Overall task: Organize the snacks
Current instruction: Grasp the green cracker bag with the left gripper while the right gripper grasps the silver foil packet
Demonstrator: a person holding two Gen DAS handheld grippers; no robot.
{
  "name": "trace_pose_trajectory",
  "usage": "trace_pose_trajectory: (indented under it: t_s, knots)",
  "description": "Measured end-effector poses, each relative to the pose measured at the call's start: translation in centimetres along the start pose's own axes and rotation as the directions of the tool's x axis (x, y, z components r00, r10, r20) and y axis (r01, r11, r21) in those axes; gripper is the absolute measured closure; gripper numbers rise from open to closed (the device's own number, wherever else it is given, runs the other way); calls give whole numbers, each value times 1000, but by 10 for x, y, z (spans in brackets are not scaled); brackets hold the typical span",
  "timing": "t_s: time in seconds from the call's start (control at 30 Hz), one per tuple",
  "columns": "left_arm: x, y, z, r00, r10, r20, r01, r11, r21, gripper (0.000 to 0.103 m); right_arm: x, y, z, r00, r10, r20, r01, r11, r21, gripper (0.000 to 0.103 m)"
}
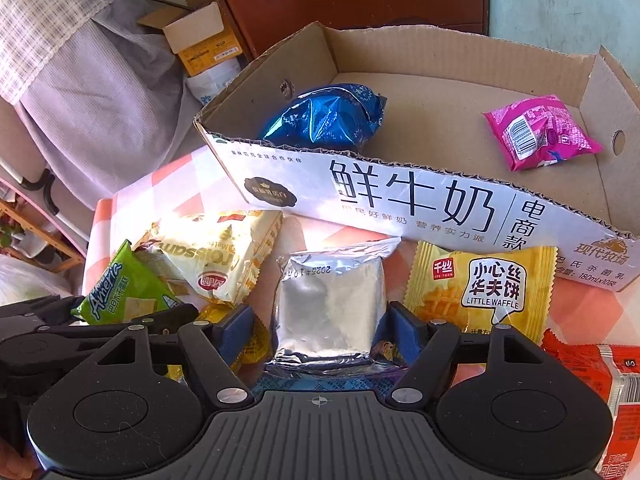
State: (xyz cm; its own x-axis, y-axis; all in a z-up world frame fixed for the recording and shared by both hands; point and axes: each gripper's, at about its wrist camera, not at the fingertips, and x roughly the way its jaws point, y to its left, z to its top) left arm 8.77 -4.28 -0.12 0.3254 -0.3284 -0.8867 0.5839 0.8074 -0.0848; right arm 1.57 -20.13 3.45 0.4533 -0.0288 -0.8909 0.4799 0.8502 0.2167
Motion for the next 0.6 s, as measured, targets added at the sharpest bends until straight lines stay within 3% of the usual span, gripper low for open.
trace_pose_trajectory:
  t_s: [0.23, 0.4, 0.6]
  knots:
    - [-8, -1, -4, 1000, -12, 0, 12, 1000, 7, 79, -3, -7, -1, 1000, 17, 8, -17, 1000, 13, 44]
    - [-14, 4, -5, 1000, -20, 6, 20, 1000, -19, 87, -9, -11, -2, 999, 34, 16, -34, 999, 14, 44]
    - [-29, 8, -2, 999, -13, 50, 14, 1000, -22, 88, -21, -16, -1, 998, 52, 32, -52, 999, 15, 44]
